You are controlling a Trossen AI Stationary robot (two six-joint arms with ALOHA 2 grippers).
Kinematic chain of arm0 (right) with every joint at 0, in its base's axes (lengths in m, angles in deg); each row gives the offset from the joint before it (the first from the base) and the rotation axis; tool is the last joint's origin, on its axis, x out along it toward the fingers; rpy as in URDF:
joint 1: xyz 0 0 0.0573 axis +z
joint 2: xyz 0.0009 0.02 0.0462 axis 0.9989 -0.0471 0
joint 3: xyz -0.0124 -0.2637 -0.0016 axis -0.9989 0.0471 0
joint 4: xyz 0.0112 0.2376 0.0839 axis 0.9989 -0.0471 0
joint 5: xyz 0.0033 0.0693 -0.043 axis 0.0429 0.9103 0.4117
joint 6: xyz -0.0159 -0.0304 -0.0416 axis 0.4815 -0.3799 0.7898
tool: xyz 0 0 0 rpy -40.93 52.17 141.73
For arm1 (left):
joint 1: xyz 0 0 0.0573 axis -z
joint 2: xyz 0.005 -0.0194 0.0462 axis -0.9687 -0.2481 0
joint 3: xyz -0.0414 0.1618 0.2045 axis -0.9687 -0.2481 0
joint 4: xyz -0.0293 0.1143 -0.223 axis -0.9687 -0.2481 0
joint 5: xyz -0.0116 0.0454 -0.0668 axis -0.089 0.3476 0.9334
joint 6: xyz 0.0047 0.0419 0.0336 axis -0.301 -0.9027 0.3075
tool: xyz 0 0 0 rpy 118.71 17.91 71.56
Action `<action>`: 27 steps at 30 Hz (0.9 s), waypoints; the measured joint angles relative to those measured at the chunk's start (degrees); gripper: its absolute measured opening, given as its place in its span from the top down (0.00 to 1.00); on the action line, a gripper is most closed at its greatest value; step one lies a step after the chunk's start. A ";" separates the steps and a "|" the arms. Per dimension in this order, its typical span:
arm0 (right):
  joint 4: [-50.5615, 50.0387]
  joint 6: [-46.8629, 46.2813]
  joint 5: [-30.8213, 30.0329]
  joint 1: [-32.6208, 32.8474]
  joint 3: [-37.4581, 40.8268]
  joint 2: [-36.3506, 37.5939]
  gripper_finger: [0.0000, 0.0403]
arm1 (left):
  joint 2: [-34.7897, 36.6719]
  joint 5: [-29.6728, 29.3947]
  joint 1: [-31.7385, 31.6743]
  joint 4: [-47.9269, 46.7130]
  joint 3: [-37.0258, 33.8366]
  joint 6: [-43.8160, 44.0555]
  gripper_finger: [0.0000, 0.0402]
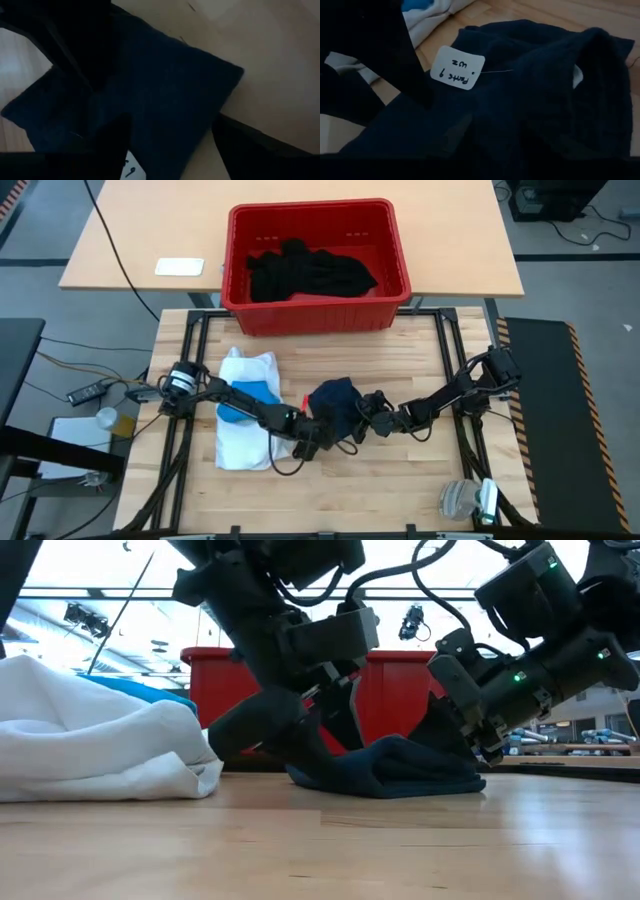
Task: Fold laundry
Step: Stack the folded dark blue underwear on top of the folded blue underwear
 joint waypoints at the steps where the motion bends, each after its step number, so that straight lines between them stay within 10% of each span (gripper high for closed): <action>1: 0.20 0.00 0.00 0.00 0.00 0.00 0.60 | 0.00 0.22 -0.11 -0.03 0.00 -0.44 0.34; 14: 2.57 6.60 2.33 1.15 0.02 2.91 0.60 | -0.38 -0.86 -0.58 -1.97 0.00 -3.86 0.95; 27: 1.72 49.77 -9.24 15.04 -7.56 2.12 0.58 | 3.27 5.57 -0.88 -8.58 3.78 5.94 0.97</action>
